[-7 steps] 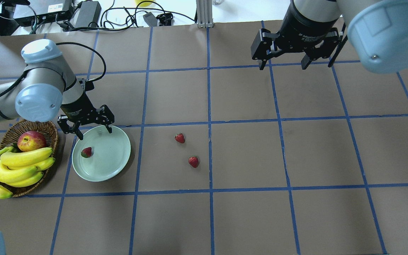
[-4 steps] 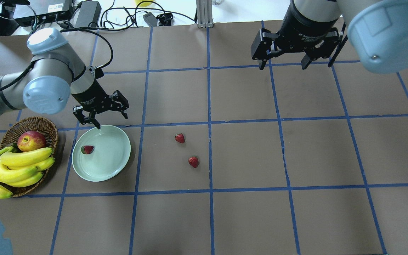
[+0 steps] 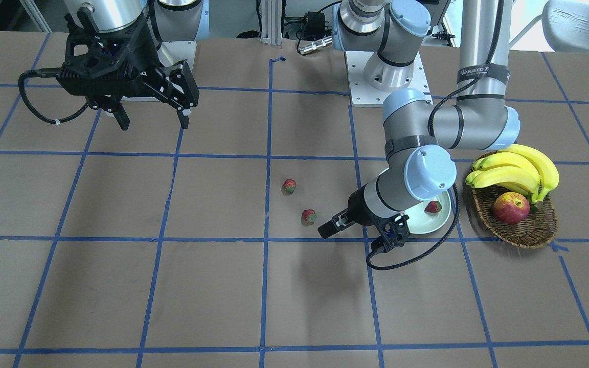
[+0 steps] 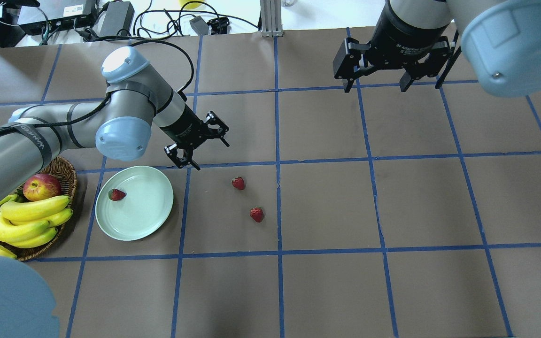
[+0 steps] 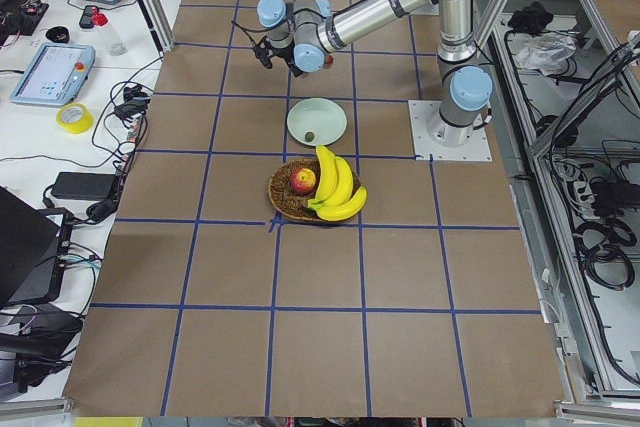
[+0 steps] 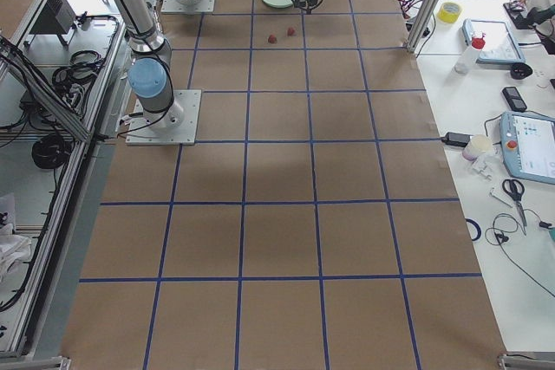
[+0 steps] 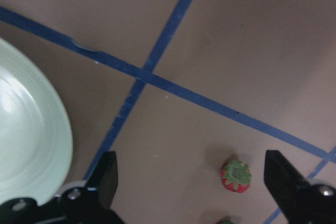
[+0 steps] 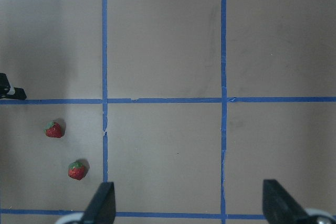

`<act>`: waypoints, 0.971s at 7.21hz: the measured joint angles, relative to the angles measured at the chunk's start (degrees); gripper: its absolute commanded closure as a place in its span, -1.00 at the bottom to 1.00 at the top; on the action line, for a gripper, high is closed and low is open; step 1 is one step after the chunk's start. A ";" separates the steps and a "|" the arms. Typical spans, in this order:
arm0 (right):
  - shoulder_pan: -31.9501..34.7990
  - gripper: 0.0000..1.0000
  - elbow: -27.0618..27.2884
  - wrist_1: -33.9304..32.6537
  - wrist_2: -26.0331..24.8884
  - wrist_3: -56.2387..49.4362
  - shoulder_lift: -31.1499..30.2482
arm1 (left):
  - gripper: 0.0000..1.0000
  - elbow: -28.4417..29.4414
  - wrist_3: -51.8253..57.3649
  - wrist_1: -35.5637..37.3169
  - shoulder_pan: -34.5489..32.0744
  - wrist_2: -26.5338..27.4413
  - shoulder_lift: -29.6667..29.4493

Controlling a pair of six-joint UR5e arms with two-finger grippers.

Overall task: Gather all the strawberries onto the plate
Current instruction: 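Move the left gripper to the middle strawberry and grasp it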

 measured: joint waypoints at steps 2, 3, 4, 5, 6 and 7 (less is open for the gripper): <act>0.01 -1.00 0.02 0.00 0.00 0.00 -0.01 | -0.80 -0.64 -1.92 1.83 -1.75 -0.58 -2.47; 0.01 -1.00 0.01 0.00 0.00 0.00 -0.01 | -0.69 -1.45 -2.11 2.01 -2.40 -0.62 -2.97; 0.00 -1.00 -0.01 0.00 0.00 0.00 0.00 | 0.15 -2.36 -2.09 2.04 -2.75 -0.65 -3.13; 0.00 -1.00 0.00 0.00 0.00 0.00 0.01 | 0.36 -2.93 -2.09 2.00 -2.92 -0.71 -3.18; 0.01 -1.00 0.01 0.00 0.02 0.00 0.02 | 0.73 -3.25 -2.25 1.91 -3.07 -0.74 -3.19; 0.02 -1.00 0.02 0.00 0.04 0.00 0.05 | 1.00 -3.53 -2.36 1.81 -3.30 -0.75 -3.18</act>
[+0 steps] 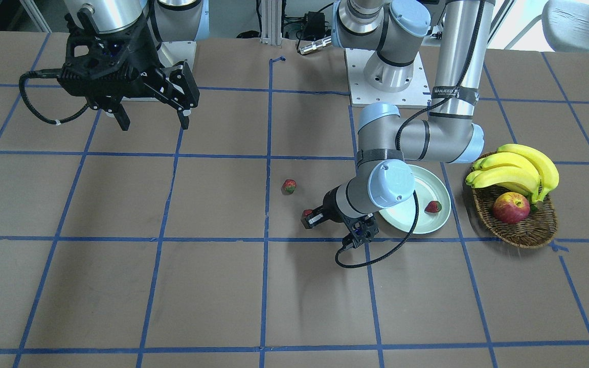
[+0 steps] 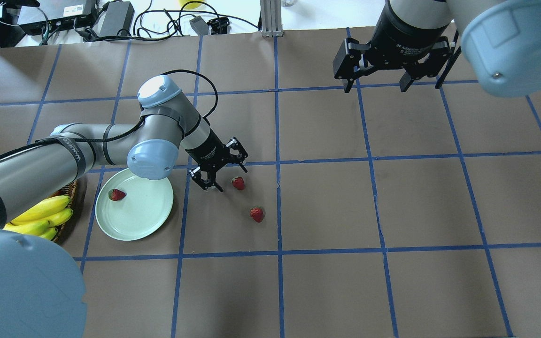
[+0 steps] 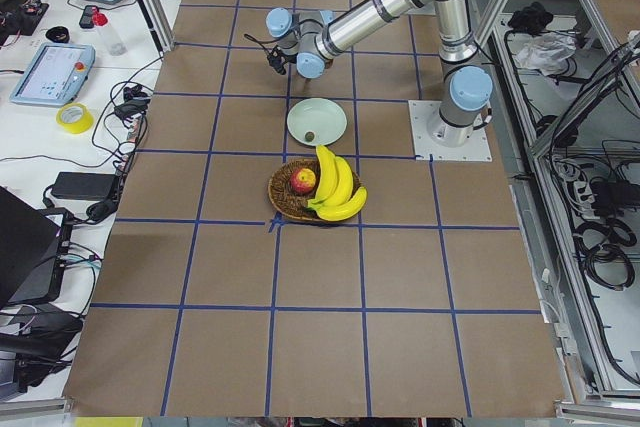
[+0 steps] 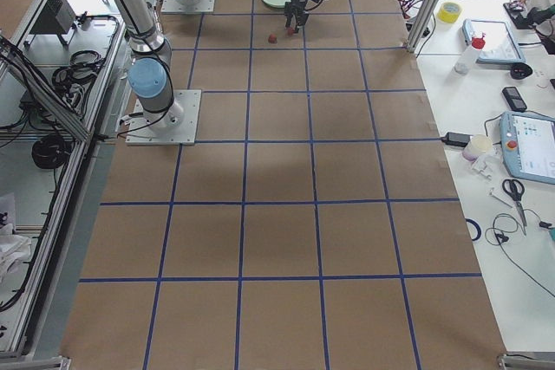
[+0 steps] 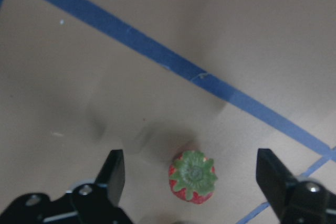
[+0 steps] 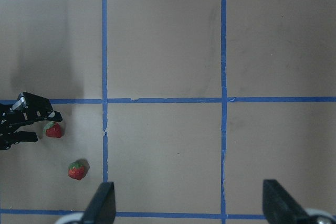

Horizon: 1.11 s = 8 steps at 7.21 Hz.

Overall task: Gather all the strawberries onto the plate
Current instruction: 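Move the left gripper to the middle strawberry and grasp it, then carry the strawberry with the left gripper onto the plate and release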

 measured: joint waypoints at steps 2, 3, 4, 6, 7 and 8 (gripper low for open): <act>-0.04 -1.00 -0.01 0.04 -0.15 0.00 -0.03 | 1.00 -0.19 0.30 0.01 -0.38 0.04 0.11; -0.07 -1.00 -0.05 0.02 -0.19 0.00 -0.05 | 1.00 0.01 0.74 0.22 -0.43 0.19 0.37; -0.08 -1.00 -0.07 0.01 -0.21 0.00 -0.06 | 1.00 0.62 0.97 0.18 -0.37 0.55 1.09; -0.08 -1.00 -0.08 0.00 -0.21 0.00 -0.12 | 1.00 4.73 1.64 -3.05 0.17 5.24 2.75; -0.08 -1.00 -0.08 0.00 -0.21 0.00 -0.14 | 1.00 7.35 3.82 -7.36 1.00 9.99 3.59; -0.11 -1.00 -0.09 0.02 -0.21 0.00 -0.14 | 1.00 8.90 8.25 -11.68 2.79 15.15 4.63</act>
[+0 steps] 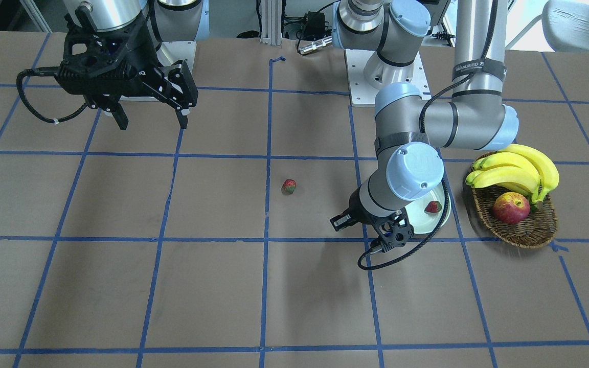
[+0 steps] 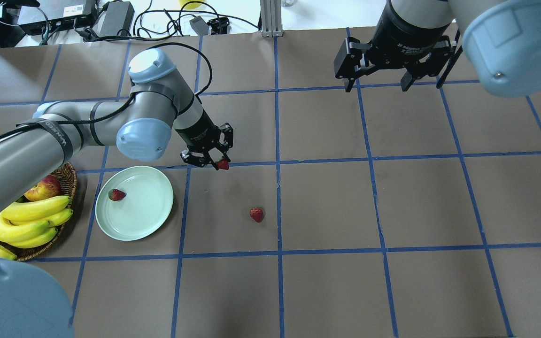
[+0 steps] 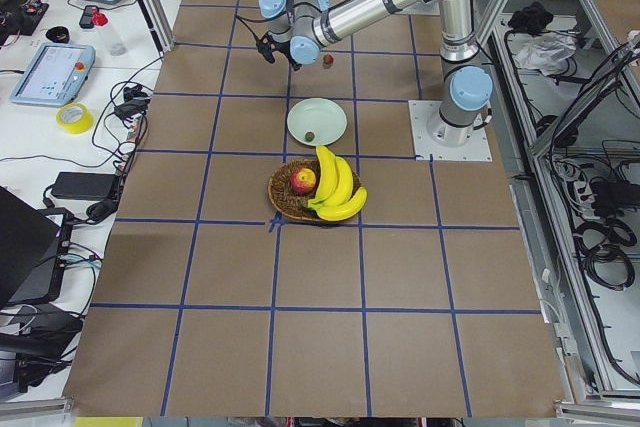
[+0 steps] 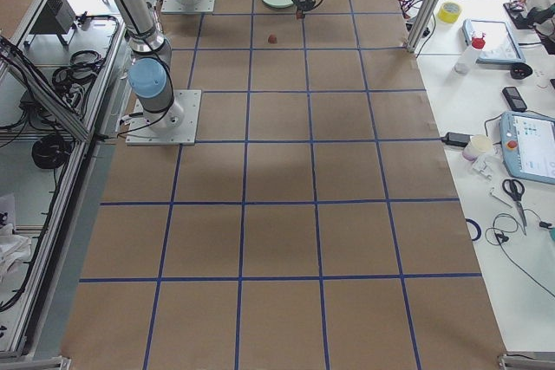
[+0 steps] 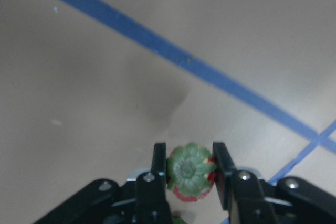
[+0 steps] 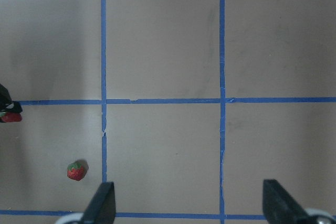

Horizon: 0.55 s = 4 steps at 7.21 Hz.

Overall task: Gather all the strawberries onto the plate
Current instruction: 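Carry the strawberry with the left gripper onto the plate and release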

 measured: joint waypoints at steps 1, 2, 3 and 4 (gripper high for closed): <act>-0.03 -1.00 0.00 0.02 0.00 0.00 0.02 | 1.00 0.51 5.50 -3.45 2.87 4.53 1.16; -0.05 -1.00 0.00 0.01 0.00 0.00 0.02 | 0.70 0.21 10.03 -5.93 6.09 7.07 2.06; -0.06 -1.00 0.00 -0.01 0.00 0.00 0.05 | -0.64 -1.05 13.96 -7.33 9.16 8.17 2.68; -0.05 -1.00 0.00 -0.01 0.02 0.00 0.06 | -1.00 -2.74 16.94 -7.61 11.43 8.48 2.98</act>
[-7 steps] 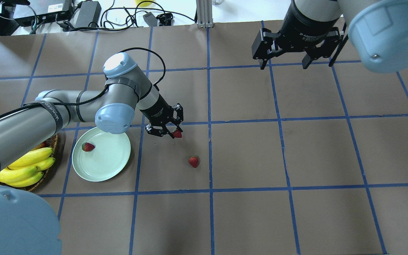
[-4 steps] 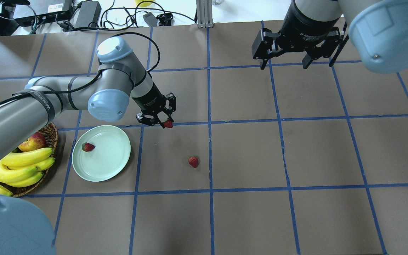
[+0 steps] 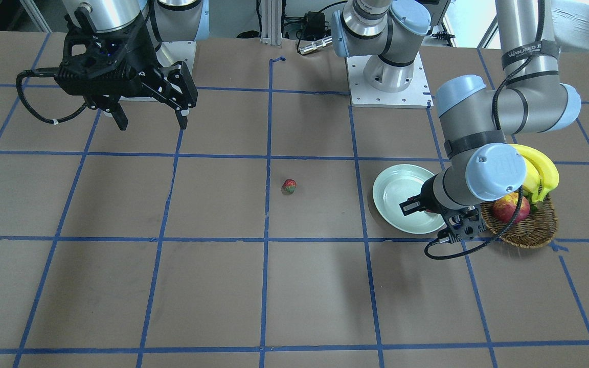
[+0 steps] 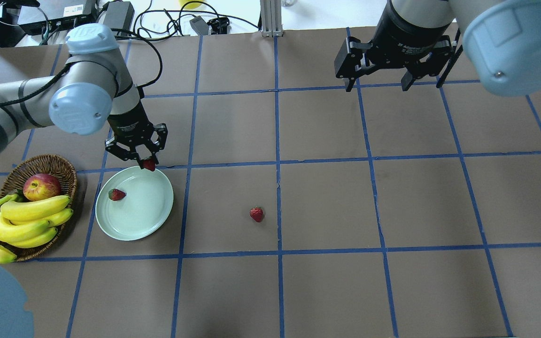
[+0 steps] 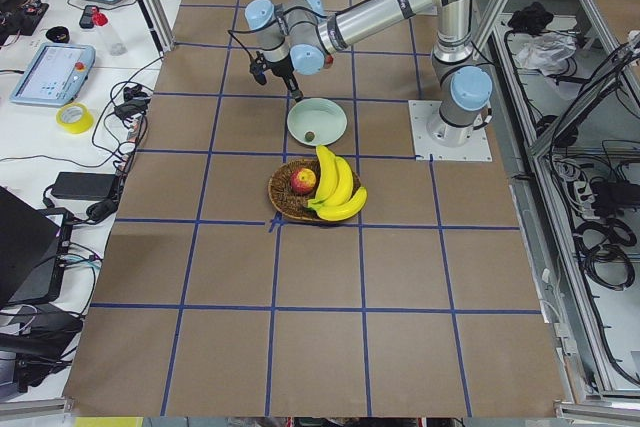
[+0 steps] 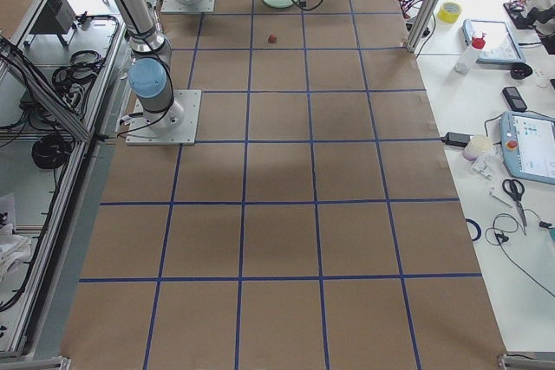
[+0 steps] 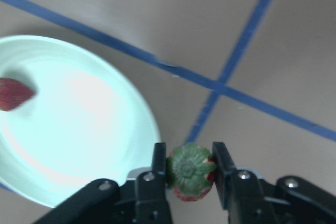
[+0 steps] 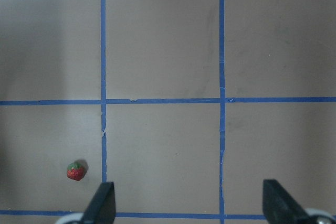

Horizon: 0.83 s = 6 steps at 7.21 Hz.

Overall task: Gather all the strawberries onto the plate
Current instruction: 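Carry the strawberry with the left gripper onto the plate and release, then reach the left gripper to the last strawberry and grasp it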

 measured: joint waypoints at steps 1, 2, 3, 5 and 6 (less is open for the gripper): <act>0.04 -1.00 0.00 0.00 0.02 0.00 -0.01 | -1.00 -1.38 1.15 0.08 1.35 -0.17 0.00; 0.05 -1.00 0.00 0.00 0.01 0.00 -0.02 | -1.00 -1.92 1.43 0.14 1.85 -0.44 0.02; 0.05 -1.00 0.00 0.00 -0.01 0.00 -0.03 | -1.00 -2.00 1.55 0.21 1.70 -0.61 0.13; 0.06 -1.00 0.00 0.00 0.04 0.00 -0.05 | -1.00 -1.91 -1.02 0.30 -2.34 -5.82 0.98; 0.08 -1.00 0.00 0.00 0.06 0.00 -0.05 | -1.00 -2.05 -5.67 1.13 -5.75 -9.47 1.17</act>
